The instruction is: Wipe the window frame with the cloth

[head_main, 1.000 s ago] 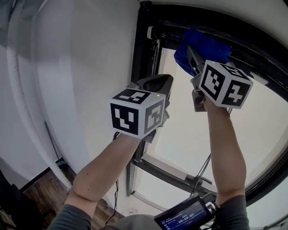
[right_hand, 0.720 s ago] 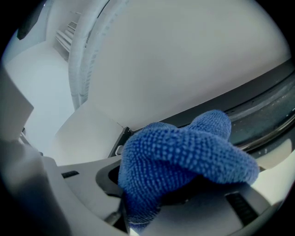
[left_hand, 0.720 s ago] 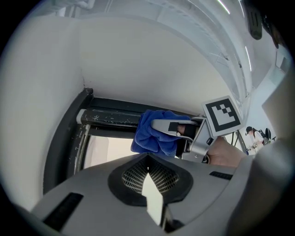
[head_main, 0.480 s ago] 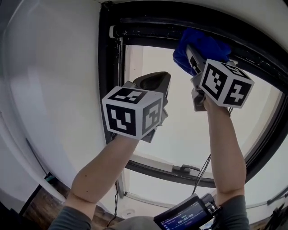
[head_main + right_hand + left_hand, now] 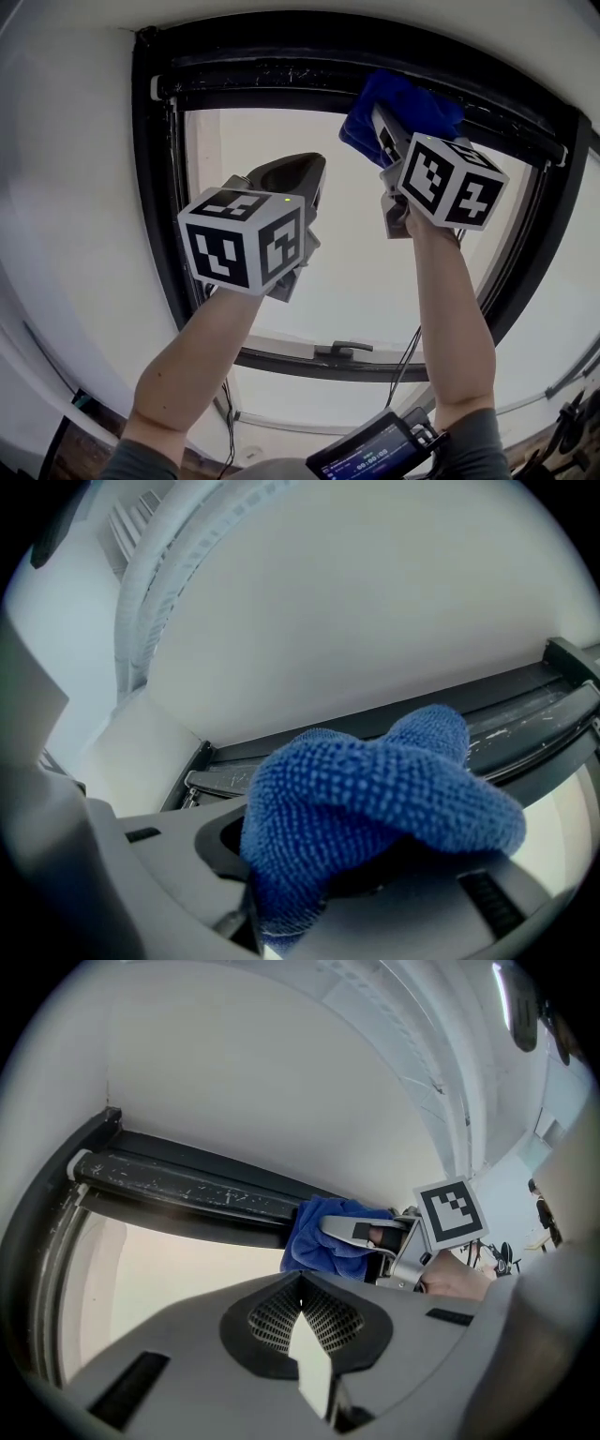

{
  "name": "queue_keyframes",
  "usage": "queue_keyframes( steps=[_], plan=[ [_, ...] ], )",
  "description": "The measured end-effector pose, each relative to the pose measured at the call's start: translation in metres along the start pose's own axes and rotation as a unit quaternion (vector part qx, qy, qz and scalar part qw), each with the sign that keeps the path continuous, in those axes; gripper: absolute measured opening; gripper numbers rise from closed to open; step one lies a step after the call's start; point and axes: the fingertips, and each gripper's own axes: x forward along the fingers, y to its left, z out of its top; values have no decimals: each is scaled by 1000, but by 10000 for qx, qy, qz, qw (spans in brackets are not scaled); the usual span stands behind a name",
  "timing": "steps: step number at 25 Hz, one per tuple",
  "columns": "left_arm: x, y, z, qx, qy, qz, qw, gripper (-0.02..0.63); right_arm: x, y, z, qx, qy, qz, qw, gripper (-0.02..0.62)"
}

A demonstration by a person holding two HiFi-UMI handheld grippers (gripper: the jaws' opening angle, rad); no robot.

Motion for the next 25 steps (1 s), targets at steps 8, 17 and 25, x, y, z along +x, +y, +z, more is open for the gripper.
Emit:
queue_keyframes(
  steps=[8, 17, 25],
  plan=[
    [46, -66, 0, 67, 30, -174, 9998, 5, -34, -66, 16, -18, -70, -81, 9999, 156],
    [98, -146, -10, 159, 52, -610, 9980, 5, -76, -143, 23, -129, -8, -368, 9992, 156],
    [138, -209, -10, 125, -65, -971, 9952, 5, -115, -212, 33, -226, 9, -766, 9968, 156]
  ],
)
